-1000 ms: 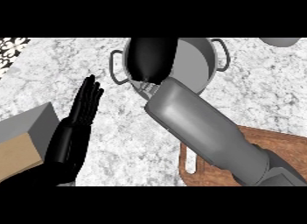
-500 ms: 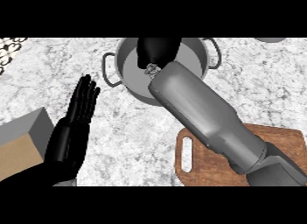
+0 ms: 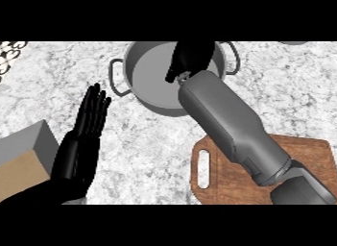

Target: Pick the can from the cutting board and place it in the pot

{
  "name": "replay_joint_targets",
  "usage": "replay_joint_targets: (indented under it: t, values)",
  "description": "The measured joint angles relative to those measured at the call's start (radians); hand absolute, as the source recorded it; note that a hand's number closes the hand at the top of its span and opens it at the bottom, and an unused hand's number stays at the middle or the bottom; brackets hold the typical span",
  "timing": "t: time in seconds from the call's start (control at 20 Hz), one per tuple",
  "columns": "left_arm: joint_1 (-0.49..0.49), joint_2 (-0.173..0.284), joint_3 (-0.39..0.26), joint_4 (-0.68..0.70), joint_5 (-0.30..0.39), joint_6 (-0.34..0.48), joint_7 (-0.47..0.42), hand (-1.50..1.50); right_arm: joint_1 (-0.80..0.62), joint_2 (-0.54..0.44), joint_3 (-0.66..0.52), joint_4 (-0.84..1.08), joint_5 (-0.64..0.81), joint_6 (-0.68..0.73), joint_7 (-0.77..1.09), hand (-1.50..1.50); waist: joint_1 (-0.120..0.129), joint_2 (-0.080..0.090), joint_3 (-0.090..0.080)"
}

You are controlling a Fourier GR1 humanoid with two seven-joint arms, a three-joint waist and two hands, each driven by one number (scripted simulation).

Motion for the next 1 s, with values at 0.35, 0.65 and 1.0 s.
replay_joint_targets:
  t: [0.35, 0.65, 1.0]
  values:
    - [0.011, -0.001, 0.016, -0.007, 0.005, -0.015, -0.003, 0.00, 0.038, -0.004, -0.067, 0.104, -0.110, -0.029, -0.021, -1.50, 0.000, -0.005, 0.000]
    - [0.025, -0.016, 0.007, -0.004, -0.005, -0.015, -0.006, 0.00, 0.080, -0.001, -0.119, 0.050, -0.185, -0.253, -0.173, -1.50, -0.007, -0.002, 0.001]
    - [0.038, -0.025, 0.014, -0.003, -0.005, -0.017, -0.012, 0.00, 0.131, 0.000, -0.216, -0.058, -0.303, -0.546, -0.352, -1.50, -0.019, -0.002, 0.001]
